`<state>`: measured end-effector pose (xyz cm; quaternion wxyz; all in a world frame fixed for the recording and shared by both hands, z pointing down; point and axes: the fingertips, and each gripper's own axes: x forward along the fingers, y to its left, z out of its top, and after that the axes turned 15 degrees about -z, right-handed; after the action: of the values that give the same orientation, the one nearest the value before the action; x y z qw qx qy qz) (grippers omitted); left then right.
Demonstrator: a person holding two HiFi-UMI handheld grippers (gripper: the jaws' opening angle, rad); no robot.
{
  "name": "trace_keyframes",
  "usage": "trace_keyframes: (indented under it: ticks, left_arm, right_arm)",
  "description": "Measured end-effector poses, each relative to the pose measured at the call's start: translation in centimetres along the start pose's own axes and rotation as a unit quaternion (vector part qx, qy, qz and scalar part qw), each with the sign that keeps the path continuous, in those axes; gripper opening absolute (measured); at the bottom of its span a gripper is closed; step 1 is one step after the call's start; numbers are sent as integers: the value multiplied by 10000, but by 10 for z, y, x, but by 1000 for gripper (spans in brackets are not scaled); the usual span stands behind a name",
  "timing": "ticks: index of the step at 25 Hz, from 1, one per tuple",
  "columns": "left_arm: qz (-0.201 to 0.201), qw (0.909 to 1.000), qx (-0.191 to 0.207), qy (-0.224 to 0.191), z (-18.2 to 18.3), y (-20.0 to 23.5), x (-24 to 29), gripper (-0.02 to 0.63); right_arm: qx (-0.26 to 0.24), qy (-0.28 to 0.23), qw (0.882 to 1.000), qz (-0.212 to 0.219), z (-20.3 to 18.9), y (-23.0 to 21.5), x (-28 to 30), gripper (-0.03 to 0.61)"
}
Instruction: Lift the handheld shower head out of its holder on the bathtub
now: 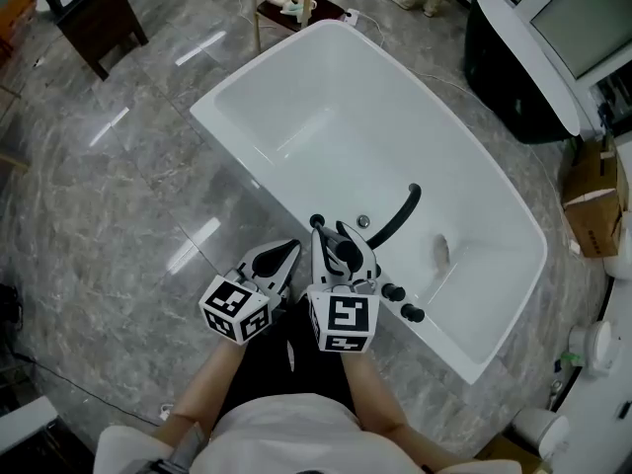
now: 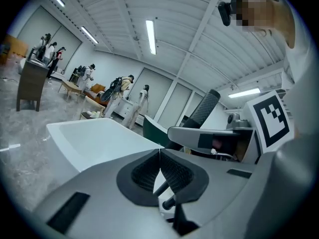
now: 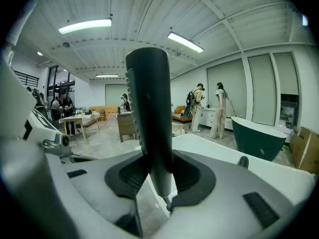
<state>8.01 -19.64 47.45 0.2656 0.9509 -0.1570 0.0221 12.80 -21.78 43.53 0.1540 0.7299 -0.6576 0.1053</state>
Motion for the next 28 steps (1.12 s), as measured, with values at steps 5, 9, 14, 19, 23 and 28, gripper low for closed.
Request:
trace_keyframes:
  ticks: [5, 9, 14, 19, 23, 28]
  left_arm:
    - [9, 9998, 171, -103, 22, -15, -8, 12]
    - [145, 9993, 285, -205, 38, -15, -23, 12]
    - [473, 9975, 288, -449, 54, -6, -42, 12]
    - [992, 9921, 231, -726, 61, 7, -77, 12]
    - [1356, 9864, 183, -910, 62, 17, -107, 12]
    - [1858, 9758, 128, -1145, 63, 32, -150, 12]
  right_arm:
    - [-17, -219, 9996, 195, 27, 7, -22, 140]
    - [-77, -382, 9984, 411, 47, 21, -32, 140]
    - [-122, -410, 9960, 782, 59, 45, -37, 140]
    - [-336, -409, 9896, 1340, 63, 86, -37, 140]
    - [-465, -464, 9829, 1717, 68, 119, -36, 140]
    - [-610, -517, 9716, 2226, 72, 164, -39, 140]
